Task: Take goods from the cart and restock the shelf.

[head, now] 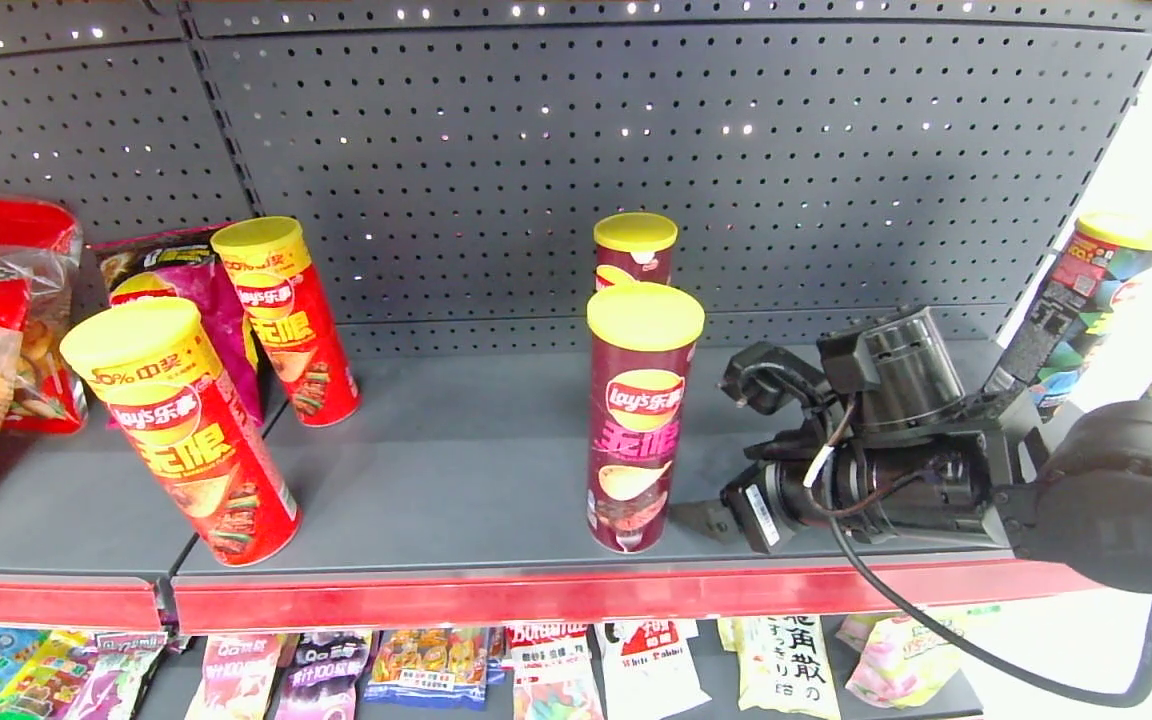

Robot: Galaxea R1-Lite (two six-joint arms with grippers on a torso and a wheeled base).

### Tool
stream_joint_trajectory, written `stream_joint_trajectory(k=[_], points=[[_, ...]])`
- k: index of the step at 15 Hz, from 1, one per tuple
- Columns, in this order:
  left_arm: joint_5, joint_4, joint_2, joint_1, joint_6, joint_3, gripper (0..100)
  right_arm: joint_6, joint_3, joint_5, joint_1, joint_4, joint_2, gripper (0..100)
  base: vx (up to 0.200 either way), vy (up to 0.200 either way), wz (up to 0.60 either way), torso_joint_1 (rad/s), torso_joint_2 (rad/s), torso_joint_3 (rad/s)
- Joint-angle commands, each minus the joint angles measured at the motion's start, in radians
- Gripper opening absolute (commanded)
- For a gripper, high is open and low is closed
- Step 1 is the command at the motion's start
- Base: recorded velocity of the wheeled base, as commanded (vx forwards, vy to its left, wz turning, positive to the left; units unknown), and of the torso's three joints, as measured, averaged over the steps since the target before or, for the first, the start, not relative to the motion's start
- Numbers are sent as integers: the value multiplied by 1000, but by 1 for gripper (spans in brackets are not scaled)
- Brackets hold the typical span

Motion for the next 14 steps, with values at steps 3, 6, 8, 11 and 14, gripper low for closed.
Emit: stream_joint_trajectory(k=[3, 6, 8, 11, 14], points=[[1, 0, 2, 0, -3, 0, 100, 0, 81, -86, 2, 4, -187, 100, 0, 0, 0, 0, 0, 0], [-5, 0, 2, 0, -5, 0, 100, 1, 207, -106, 10, 2, -374, 100, 0, 0, 0, 0, 0, 0], [-5, 0, 2, 0, -5, 0, 100, 1, 241, -106, 10, 2, -425, 100, 0, 0, 0, 0, 0, 0], [-5, 0, 2, 0, -3, 0, 100, -2, 409, -111, 11, 9, -716, 100, 0, 0, 0, 0, 0, 0], [-5, 0, 2, 0, 0, 0, 100, -9, 520, -122, -66, 15, -951, 100, 0, 0, 0, 0, 0, 0]])
